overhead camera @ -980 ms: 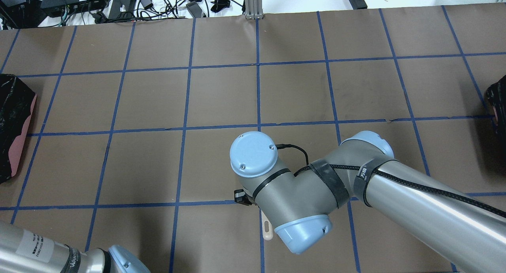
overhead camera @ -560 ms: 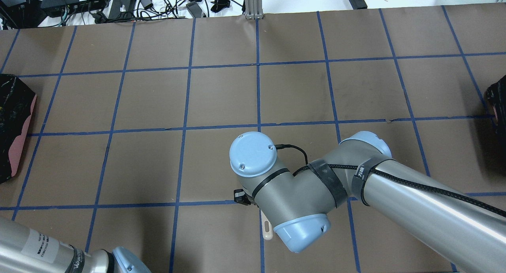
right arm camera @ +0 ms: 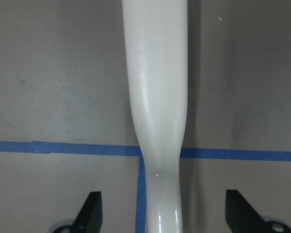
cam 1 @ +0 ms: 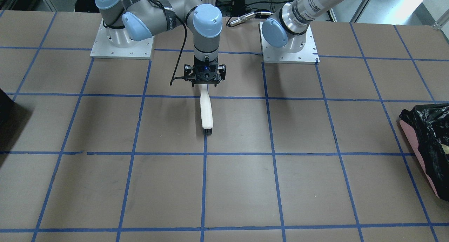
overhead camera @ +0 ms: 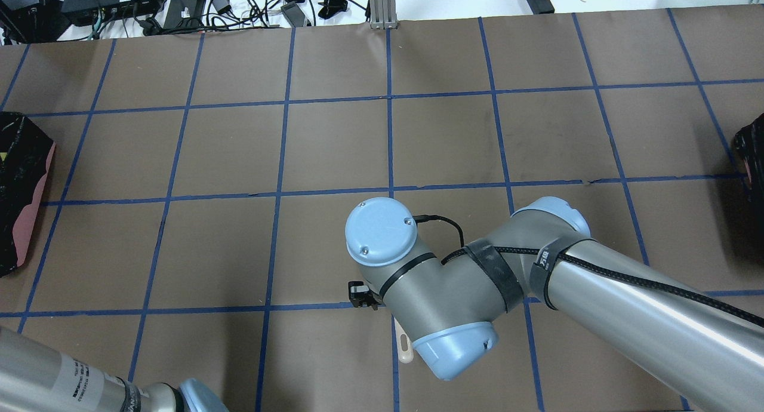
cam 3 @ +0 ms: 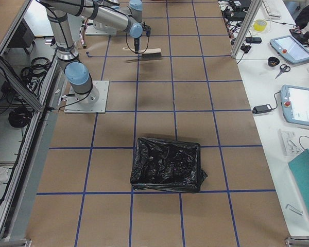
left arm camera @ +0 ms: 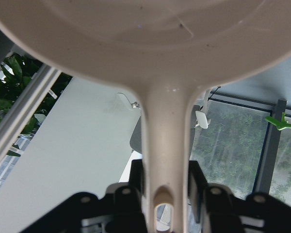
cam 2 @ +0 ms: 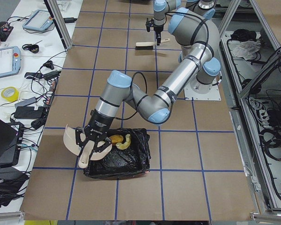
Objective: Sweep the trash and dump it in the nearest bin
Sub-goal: 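Lift the dustpan with the left gripper and tip it over the black bin, then lower the brush onto the table with the right gripper and release it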
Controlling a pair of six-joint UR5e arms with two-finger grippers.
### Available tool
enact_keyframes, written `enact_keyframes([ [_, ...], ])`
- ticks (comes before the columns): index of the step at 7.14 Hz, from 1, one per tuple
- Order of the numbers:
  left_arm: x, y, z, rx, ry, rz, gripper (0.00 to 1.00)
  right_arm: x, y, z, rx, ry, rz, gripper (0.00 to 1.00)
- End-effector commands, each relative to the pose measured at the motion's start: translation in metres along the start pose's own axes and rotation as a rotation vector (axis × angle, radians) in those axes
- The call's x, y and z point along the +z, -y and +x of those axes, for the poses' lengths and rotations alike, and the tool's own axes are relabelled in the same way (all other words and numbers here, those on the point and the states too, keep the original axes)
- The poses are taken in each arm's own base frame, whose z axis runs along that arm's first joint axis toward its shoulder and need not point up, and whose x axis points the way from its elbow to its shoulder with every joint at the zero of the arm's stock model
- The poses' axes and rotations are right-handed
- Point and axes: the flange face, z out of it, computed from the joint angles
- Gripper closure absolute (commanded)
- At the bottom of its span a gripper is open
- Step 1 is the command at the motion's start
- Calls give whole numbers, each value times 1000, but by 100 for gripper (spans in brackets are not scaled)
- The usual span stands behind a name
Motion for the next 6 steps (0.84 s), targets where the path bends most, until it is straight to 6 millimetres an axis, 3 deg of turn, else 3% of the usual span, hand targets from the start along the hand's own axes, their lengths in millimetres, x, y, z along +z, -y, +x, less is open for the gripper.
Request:
enact_keyframes([
  [1, -59, 9, -31, -97, -30, 90, 100, -19, 12, 1, 4, 18, 34, 0],
  [2, -76, 24, -39, -214, -99, 181, 100, -40, 26, -5, 4, 27, 50, 0],
  [3, -109, 34, -50, -323, -150, 237, 100, -73, 44, -10, -32, 49, 97, 0],
  [4, -127, 54, -63, -388, -180, 275, 100, -106, 64, -10, -26, 60, 116, 0],
  [5, -141, 95, -76, -482, -250, 337, 100, -139, 93, 7, -19, 77, 146, 0],
  [6, -158, 146, -88, -578, -313, 380, 100, -176, 129, 37, -51, 98, 210, 0],
])
